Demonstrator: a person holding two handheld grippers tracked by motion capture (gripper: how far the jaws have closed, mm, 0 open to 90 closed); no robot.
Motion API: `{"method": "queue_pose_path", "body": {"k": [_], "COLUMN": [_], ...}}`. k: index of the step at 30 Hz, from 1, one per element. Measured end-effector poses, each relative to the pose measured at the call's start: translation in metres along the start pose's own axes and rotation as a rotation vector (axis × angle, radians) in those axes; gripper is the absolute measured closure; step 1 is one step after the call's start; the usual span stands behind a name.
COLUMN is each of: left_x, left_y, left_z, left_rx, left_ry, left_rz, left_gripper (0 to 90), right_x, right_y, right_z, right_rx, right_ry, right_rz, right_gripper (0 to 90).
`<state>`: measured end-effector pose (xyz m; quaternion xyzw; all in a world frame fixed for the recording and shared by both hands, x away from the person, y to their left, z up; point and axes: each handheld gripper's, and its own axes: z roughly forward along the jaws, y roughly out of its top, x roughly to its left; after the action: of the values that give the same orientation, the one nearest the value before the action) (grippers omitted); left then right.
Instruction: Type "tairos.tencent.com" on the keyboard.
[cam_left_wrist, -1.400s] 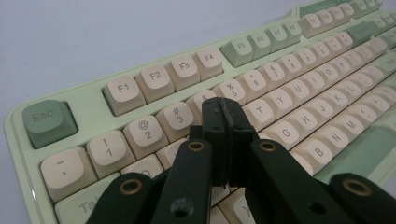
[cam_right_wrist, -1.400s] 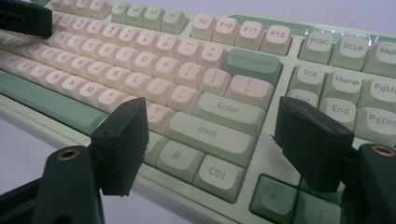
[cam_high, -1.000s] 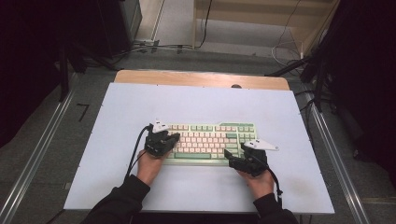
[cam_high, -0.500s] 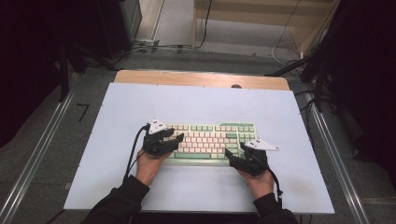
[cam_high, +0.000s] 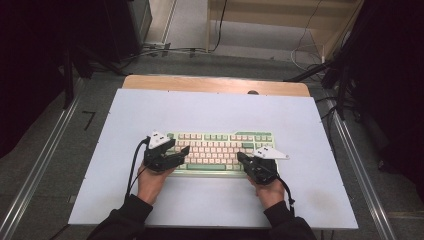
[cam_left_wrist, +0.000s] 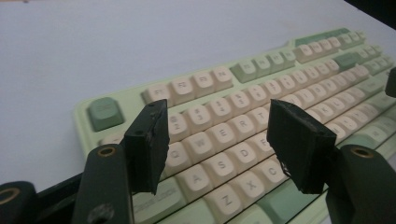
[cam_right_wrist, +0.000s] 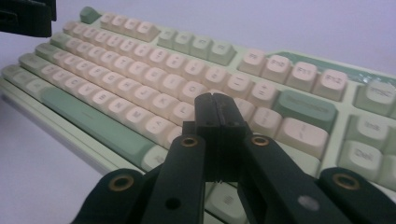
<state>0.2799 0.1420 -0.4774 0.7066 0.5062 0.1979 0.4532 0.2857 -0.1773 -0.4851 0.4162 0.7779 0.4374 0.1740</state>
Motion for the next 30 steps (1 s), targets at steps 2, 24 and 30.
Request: {"method": "queue_pose_path", "body": {"k": [2,24,30], "left_x": [0.005,0.026,0.026], "left_y": [-0.002,-0.023,-0.024], "left_z": [-0.006,-0.040,-0.041], "left_rx": [-0.011,-0.002,-0.002], "left_ry": [0.016,0.097,0.094], "left_rz": [-0.016,-0.083,-0.087], "left_gripper": [39.1,39.1,39.3], "right_x": [0.004,0.039,0.042], "right_y": [0.003,0.017,0.017], "right_z": [0.004,0.044,0.047], "right_rx": [0.001,0.060,0.069], "right_ry": [0.021,0.139,0.146], "right_rz": [-0.014,-0.102,-0.113], "right_gripper": [87.7,87.7,87.7]}}
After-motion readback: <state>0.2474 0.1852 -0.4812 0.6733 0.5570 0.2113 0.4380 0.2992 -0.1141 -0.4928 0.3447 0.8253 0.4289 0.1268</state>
